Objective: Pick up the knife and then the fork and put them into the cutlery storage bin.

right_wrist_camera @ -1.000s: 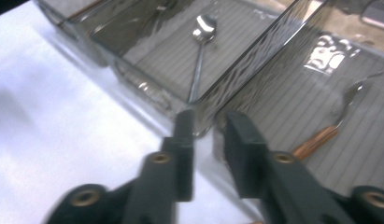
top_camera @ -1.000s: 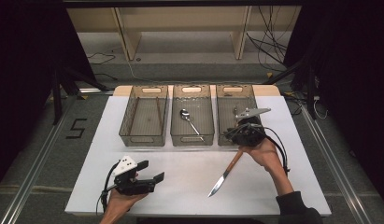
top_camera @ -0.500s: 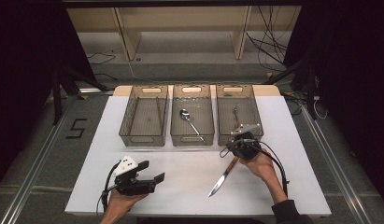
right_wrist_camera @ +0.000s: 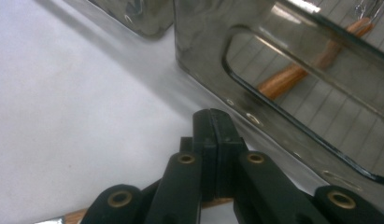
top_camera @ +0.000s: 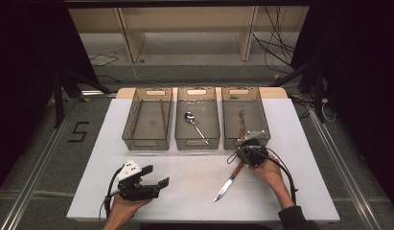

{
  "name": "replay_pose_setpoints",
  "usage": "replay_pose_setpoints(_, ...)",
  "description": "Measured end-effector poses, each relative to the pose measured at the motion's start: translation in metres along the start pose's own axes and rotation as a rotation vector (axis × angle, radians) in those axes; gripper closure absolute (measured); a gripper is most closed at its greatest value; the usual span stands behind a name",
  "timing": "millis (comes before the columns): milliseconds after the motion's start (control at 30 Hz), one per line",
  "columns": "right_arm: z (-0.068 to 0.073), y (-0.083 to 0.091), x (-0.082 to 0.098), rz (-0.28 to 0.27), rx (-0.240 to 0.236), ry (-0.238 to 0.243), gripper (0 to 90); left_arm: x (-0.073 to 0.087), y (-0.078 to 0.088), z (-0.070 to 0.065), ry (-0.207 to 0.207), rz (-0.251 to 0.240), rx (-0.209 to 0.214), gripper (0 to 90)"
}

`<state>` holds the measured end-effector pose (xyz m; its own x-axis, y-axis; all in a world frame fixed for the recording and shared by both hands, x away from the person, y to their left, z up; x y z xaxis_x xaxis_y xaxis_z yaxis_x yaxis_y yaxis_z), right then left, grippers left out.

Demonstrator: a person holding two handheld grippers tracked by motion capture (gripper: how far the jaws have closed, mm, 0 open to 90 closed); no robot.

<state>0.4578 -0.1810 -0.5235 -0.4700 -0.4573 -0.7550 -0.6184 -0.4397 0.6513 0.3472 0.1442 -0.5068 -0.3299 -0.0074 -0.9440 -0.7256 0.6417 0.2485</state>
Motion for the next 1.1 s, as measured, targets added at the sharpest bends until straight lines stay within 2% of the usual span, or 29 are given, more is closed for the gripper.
replay_pose_setpoints(100, -0.002, 0.0, 0.006, 0.021, 0.012, 0.012, 90.0, 0.0, 0.0, 0.0, 0.0, -0.001, 0.0, 17.2)
replay_pose_setpoints(167, -0.003, 0.001, 0.007, 0.011, 0.009, -0.007, 90.0, 0.0, 0.0, 0.0, 0.0, -0.001, 0.0, 17.2)
replay_pose_setpoints(500, -0.006, 0.016, 0.019, 0.041, 0.011, -0.015, 90.0, 0.0, 0.0, -0.001, 0.0, -0.002, 0.0, 17.3)
replay_pose_setpoints(733, -0.002, 0.029, 0.028, 0.071, -0.005, -0.009, 90.0, 0.0, -0.001, -0.002, -0.001, 0.0, 0.001, 17.3)
replay_pose_setpoints(1100, 0.004, 0.038, 0.034, 0.105, -0.029, 0.001, 90.0, 0.0, -0.001, -0.002, 0.0, -0.002, 0.001, 17.3)
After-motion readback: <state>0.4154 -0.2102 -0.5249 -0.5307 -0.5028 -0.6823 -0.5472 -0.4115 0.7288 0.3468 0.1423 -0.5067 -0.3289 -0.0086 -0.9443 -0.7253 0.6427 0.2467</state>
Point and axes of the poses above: each handheld gripper's, and its own axes: y roughly backward along the jaws, x roughly out of its underside, z roughly to its left, the point moved 6 cm from there along -y, roughly forward along the jaws, and after that the axes turned 12 degrees about -z, right-handed, at the moved point
